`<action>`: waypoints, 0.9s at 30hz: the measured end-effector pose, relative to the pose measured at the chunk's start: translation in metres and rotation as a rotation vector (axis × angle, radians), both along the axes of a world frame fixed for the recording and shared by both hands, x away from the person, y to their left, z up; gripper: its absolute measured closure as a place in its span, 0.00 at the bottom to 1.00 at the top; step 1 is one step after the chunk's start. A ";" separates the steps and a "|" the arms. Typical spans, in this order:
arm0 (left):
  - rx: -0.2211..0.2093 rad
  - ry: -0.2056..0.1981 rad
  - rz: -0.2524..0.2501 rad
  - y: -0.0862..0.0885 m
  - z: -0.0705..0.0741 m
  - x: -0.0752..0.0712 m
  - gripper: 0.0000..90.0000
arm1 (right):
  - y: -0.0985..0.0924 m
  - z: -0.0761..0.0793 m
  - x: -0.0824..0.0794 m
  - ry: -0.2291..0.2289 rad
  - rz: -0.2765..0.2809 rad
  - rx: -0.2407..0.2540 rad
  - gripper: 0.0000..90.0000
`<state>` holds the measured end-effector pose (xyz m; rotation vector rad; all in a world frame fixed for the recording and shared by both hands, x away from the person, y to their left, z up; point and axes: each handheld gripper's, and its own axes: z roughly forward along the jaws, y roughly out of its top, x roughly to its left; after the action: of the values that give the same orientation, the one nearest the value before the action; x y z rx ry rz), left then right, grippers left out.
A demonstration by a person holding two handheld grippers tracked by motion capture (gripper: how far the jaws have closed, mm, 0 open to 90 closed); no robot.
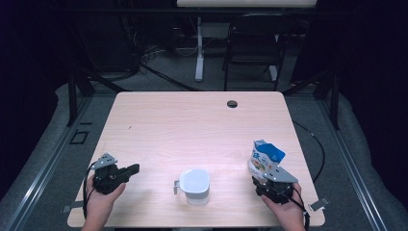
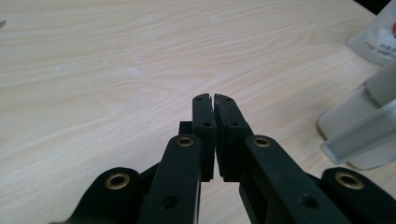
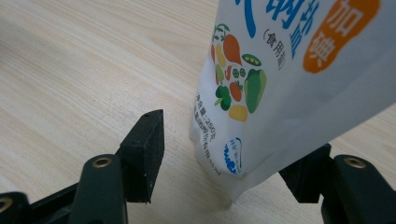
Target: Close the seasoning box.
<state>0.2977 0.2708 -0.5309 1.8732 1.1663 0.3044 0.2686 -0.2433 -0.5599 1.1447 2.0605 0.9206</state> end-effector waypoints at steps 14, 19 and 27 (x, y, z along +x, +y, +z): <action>0.036 0.051 0.051 0.012 -0.023 0.006 0.95 | 0.001 -0.001 0.001 0.009 -0.014 0.022 0.42; 0.061 0.067 0.047 0.005 -0.030 0.007 0.93 | 0.002 0.000 0.001 0.013 -0.027 0.032 0.42; 0.107 0.063 0.031 -0.008 -0.036 0.008 0.80 | 0.004 -0.005 0.003 0.020 -0.027 0.016 0.42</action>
<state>0.3056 0.2624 -0.5665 1.9720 1.2442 0.3327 0.2713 -0.2397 -0.5648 1.1920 2.0524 0.9179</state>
